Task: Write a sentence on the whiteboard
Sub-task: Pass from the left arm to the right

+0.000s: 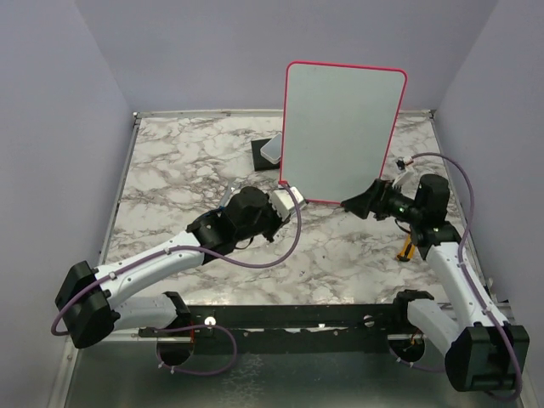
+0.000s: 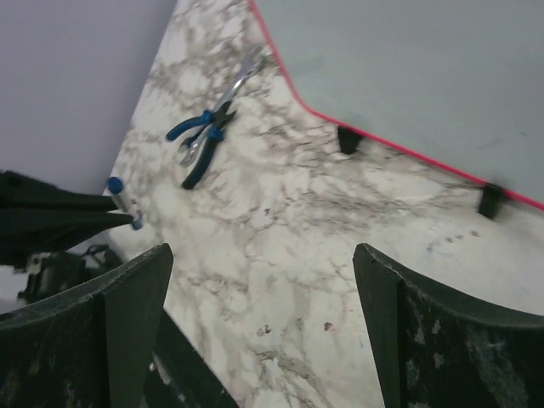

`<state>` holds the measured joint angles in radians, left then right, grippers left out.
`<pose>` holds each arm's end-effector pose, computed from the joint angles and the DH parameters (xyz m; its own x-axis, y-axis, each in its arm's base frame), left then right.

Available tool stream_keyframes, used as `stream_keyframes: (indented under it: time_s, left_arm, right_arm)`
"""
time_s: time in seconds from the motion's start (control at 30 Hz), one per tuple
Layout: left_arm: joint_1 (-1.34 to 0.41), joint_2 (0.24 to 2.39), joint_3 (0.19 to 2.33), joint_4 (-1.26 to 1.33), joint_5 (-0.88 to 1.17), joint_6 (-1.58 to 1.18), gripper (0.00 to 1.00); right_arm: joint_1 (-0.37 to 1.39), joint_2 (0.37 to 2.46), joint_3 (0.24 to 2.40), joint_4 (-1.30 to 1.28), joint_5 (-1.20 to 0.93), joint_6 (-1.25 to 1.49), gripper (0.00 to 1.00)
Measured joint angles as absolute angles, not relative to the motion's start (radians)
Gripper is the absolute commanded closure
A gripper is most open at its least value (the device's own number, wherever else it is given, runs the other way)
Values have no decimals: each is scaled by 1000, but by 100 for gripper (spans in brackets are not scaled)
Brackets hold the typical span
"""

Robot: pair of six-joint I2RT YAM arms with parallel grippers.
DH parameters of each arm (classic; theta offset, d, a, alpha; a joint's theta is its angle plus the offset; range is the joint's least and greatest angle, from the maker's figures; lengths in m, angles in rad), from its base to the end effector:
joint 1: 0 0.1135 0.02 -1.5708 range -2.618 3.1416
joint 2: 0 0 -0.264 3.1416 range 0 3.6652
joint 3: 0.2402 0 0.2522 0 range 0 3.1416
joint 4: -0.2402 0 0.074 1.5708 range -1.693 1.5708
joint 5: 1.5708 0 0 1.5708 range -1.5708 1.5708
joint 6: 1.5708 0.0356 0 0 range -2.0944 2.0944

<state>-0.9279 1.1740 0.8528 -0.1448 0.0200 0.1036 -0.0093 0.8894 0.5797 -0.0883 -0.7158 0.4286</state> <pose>0.1597 -0.2143 0.2873 -0.1841 0.4182 -0.8895 0.8344 0.5448 0.0835 0.1985 0.0215 0.2619 -0.6010 0.3192 -0.7328 -0.3827 0.6899 0.6144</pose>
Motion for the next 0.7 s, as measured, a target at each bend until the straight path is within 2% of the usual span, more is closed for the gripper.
stream_keyframes:
  time_s: [0.13, 0.33, 0.53, 0.7]
  left_arm:
    - [-927, 1167, 853, -154, 97, 130, 100]
    - [-947, 1163, 852, -184, 182, 152, 100]
    - [-1007, 1159, 852, -216, 210, 166, 100]
    - [-1024, 1160, 852, -227, 221, 171, 100]
  right_arm:
    - [88, 965, 659, -94, -864, 429, 15]
    - [278, 1073, 741, -106, -981, 427, 27]
    - [359, 1159, 792, -191, -997, 385, 39]
    - [426, 1183, 792, -213, -997, 385, 44]
